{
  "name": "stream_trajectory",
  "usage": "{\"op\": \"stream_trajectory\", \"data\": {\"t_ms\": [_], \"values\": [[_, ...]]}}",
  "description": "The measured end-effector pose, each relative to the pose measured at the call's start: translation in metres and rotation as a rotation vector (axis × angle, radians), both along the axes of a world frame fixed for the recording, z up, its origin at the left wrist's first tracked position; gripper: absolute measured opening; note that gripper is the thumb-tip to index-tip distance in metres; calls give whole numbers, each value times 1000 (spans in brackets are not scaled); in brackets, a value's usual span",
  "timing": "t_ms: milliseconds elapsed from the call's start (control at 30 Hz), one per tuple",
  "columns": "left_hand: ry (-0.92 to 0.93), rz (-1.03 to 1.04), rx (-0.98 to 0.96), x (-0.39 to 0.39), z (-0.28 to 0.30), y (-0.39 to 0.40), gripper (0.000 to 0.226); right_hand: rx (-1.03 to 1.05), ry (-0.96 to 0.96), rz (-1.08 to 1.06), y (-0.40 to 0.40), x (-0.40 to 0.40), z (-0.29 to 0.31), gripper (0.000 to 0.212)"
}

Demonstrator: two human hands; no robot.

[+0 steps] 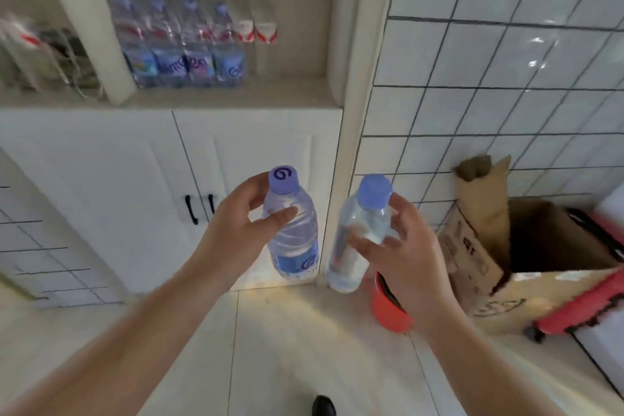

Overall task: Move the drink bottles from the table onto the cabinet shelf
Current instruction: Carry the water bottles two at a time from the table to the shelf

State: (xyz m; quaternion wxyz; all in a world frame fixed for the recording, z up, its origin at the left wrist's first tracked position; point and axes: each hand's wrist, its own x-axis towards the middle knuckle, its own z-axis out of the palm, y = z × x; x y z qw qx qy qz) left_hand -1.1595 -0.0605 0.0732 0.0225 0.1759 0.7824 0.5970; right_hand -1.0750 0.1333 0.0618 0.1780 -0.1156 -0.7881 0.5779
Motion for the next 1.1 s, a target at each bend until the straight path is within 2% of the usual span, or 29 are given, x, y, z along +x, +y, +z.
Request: {"op": "stream_trajectory", "data": {"t_ms": [167, 300, 400, 533, 667, 867, 1100], "values": [[57, 132, 19, -76, 29, 8, 38, -9, 35, 147, 22, -97, 23, 65], [129, 208, -13, -133, 50, 8, 37, -3, 85, 208, 30, -161, 44, 56], [151, 240, -26, -182, 58, 7, 46, 3, 127, 227, 32, -209, 56, 54], [154, 179, -24, -250, 66, 7, 51, 8, 174, 209, 31, -272, 65, 53], [203, 135, -7, -311, 75, 6, 35, 14, 209, 179, 27, -331, 76, 48], [283, 90, -54, -387, 91, 7, 26, -12, 264, 148, 25, -404, 91, 48], [231, 138, -90, -448, 88, 21, 35, 56, 218, 171, 30, -476, 86, 53]]}}
